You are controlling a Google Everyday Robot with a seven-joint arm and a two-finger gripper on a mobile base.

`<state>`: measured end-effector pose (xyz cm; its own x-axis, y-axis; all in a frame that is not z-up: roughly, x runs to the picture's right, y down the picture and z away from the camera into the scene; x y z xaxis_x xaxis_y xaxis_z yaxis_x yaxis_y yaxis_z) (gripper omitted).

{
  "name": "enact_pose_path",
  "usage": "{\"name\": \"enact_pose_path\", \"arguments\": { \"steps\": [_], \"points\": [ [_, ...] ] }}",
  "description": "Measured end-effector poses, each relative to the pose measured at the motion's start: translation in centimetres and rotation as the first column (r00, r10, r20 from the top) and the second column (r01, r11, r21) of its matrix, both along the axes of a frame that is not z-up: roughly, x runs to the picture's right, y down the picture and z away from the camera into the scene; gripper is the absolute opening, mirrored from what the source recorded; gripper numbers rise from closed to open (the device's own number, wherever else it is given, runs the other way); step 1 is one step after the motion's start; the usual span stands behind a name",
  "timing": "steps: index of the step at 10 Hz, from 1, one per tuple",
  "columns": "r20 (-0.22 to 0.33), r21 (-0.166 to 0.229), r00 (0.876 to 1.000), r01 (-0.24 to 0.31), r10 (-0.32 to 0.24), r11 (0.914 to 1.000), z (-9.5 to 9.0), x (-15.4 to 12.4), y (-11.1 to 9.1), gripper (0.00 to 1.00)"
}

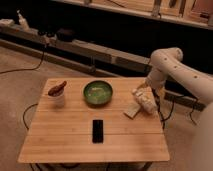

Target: Move the arm in a circular motion

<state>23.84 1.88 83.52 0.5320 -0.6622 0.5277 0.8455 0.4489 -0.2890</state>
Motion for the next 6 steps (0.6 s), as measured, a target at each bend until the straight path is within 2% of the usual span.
{"name": "enact_pose_path", "arguments": {
  "steps": [1,3,4,6],
  "points": [
    [0.024,0.016,0.999,0.039,-0.040,0.9991,1.9,-2.0,-1.5,0.80],
    [0.068,0.052,0.992,0.107,-0.110,0.9929,4.2,-6.3,-4.1,0.80],
    [0.097,0.070,0.983,0.151,-0.157,0.9861,4.7,-9.2,-5.2,0.80],
    [0.153,0.108,0.955,0.238,-0.253,0.9652,4.3,-14.2,-6.1,0.80]
  ]
}}
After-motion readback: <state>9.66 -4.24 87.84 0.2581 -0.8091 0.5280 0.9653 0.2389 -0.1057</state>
